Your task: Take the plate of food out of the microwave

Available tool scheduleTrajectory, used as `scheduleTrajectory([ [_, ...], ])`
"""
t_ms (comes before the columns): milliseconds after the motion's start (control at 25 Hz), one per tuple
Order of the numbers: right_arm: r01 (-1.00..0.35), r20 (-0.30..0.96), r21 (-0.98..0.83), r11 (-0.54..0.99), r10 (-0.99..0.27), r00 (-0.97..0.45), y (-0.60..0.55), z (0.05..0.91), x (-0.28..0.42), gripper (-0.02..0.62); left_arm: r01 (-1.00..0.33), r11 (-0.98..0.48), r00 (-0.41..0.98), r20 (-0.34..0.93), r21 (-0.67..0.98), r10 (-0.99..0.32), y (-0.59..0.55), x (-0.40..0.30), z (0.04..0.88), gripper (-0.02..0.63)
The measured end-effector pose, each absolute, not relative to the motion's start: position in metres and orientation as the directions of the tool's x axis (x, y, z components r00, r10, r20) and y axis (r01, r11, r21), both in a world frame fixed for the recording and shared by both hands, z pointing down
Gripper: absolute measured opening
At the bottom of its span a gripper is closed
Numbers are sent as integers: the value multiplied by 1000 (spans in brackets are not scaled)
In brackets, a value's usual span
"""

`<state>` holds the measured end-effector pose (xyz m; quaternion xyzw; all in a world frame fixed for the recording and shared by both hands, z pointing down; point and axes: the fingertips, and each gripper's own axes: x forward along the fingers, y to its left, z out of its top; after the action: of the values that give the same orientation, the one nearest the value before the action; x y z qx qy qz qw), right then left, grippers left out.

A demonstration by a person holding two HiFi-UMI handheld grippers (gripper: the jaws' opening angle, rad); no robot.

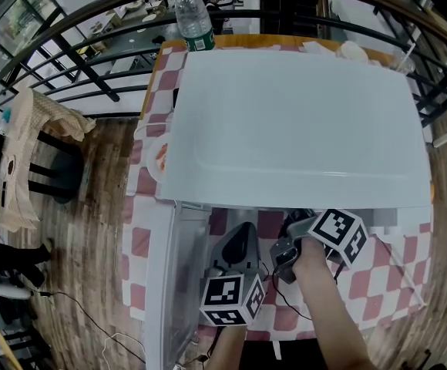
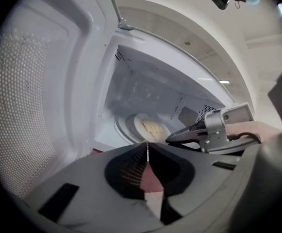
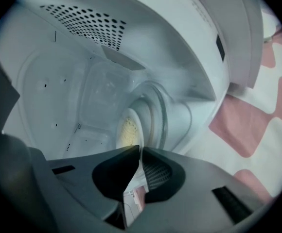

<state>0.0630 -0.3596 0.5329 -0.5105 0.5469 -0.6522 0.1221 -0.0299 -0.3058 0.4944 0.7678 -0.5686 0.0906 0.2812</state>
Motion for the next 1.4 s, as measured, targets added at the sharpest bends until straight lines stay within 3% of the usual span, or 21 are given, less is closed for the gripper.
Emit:
scheduleTrajectory([
  [920, -339, 496, -864, -372, -742, -450, -329, 528, 76, 15, -910, -211, 364, 448, 356, -817, -297, -19, 492, 18],
  [1400, -317, 484, -873, -371, -745, -459, -317, 528, 85, 15, -845, -167, 430, 461, 508, -776, -291, -3, 505, 25],
])
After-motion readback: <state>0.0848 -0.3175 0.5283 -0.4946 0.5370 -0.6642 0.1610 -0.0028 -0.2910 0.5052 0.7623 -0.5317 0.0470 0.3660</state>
